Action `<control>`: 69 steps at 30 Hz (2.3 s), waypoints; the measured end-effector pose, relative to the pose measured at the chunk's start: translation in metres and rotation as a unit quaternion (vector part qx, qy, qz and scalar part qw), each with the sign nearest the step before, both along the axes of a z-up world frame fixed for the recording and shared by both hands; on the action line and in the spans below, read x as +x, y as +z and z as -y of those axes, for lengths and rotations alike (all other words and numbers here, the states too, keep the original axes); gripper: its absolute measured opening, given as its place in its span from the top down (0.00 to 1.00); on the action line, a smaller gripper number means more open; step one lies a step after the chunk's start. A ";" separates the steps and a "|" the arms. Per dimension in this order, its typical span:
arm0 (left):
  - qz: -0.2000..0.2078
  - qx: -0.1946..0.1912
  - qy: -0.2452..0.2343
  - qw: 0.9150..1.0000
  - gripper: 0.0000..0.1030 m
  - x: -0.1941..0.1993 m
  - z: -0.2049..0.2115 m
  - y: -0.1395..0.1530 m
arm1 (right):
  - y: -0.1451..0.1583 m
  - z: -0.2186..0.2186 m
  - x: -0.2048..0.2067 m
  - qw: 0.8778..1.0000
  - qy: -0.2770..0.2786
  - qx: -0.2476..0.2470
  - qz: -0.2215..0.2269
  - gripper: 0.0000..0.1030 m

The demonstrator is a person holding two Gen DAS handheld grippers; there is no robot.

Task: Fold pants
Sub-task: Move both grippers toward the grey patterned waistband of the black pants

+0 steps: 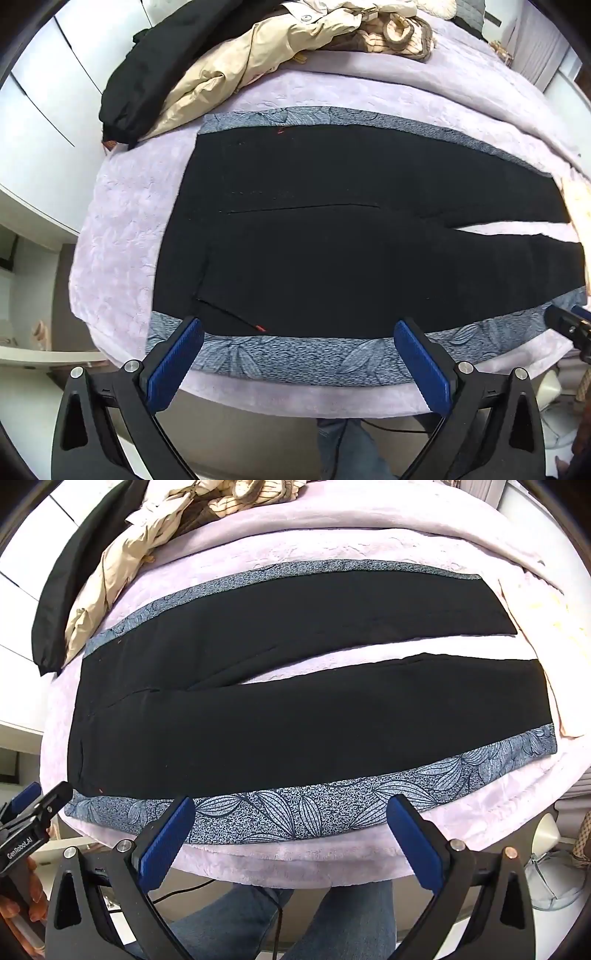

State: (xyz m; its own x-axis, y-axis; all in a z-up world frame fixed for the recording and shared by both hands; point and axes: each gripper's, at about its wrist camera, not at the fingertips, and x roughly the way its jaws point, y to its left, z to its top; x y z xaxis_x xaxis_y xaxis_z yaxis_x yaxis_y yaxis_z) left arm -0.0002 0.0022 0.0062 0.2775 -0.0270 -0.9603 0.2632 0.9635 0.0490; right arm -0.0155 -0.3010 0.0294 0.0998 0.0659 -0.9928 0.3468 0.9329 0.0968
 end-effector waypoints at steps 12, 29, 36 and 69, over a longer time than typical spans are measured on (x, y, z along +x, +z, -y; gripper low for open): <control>-0.002 -0.005 0.013 1.000 0.00 -0.002 -0.003 -0.001 | 0.004 -0.010 -0.004 1.000 0.006 -0.009 -0.002 0.00; 0.005 0.004 0.002 1.000 0.00 -0.005 0.005 0.003 | 0.005 -0.011 -0.006 1.000 0.001 -0.009 0.002 0.00; -0.001 0.003 0.004 1.000 0.00 -0.004 0.005 0.001 | 0.003 -0.011 -0.006 1.000 0.002 -0.009 -0.001 0.00; -0.016 0.021 0.011 1.000 0.00 -0.003 0.001 -0.011 | -0.008 -0.015 -0.007 1.000 -0.002 -0.004 -0.015 0.00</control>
State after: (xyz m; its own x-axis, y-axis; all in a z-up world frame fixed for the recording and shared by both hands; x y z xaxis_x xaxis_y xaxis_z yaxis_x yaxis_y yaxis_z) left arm -0.0033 0.0014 -0.0050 0.2469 0.0192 -0.9689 0.2441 0.9663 0.0813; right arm -0.0227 -0.2862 0.0209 0.0699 0.0570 -0.9959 0.3541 0.9319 0.0782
